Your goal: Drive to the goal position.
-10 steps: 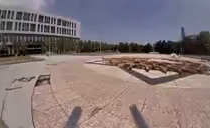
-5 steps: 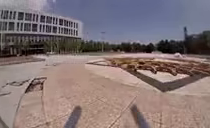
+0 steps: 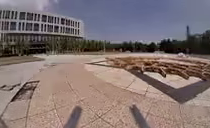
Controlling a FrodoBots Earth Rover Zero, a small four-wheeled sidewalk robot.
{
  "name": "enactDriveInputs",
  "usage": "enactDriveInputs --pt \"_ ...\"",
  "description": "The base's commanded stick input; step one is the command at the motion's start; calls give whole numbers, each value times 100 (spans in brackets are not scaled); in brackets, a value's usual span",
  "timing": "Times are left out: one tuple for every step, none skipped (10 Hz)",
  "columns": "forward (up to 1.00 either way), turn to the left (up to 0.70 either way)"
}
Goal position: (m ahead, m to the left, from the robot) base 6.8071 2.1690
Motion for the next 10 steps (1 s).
enactDriveInputs --pt "70 2" --pt "70 2" --pt "70 2" --pt "70 2" --pt "70 2" --pt "70 2" --pt "70 2" --pt "70 2" --pt "70 2" --pt "70 2"
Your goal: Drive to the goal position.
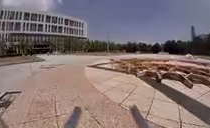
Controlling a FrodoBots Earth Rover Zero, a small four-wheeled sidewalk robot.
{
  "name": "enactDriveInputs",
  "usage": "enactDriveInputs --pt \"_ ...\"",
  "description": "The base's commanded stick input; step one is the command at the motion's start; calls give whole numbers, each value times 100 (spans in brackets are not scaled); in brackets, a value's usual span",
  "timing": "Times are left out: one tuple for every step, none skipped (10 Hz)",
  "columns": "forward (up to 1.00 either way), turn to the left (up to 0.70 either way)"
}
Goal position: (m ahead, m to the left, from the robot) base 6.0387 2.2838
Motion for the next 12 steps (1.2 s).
enactDriveInputs --pt "70 2" --pt "70 12" --pt "70 22" --pt "70 30" --pt "70 37" --pt "70 37" --pt "70 2" --pt "70 2" --pt "70 2" --pt "70 2" --pt "70 2" --pt "70 2"
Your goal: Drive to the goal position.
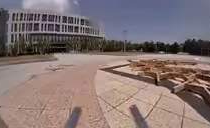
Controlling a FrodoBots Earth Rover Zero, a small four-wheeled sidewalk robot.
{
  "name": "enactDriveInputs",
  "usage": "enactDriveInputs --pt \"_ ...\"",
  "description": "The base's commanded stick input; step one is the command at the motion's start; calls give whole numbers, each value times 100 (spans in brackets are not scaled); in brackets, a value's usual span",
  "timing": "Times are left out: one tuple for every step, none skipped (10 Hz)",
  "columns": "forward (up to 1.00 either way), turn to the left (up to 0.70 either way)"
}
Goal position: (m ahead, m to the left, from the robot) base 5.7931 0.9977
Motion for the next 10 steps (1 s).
enactDriveInputs --pt "70 2" --pt "70 2" --pt "70 2" --pt "70 2" --pt "70 2" --pt "70 2" --pt "70 2" --pt "70 2" --pt "70 2" --pt "70 2"
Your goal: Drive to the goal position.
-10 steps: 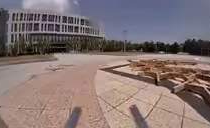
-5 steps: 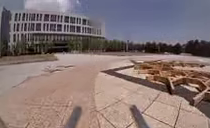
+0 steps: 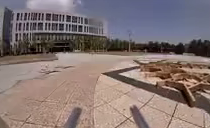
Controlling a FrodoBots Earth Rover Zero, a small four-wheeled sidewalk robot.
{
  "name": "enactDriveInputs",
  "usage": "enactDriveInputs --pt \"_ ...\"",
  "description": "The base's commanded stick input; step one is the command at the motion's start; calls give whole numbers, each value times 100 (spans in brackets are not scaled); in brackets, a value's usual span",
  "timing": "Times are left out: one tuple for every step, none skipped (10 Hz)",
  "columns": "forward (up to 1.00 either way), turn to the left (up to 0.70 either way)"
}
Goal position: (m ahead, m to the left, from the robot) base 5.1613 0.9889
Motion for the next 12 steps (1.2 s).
enactDriveInputs --pt "70 2" --pt "70 2" --pt "70 2" --pt "70 2" --pt "70 2" --pt "70 2" --pt "70 2" --pt "70 2" --pt "70 2" --pt "70 2" --pt "70 2" --pt "70 2"
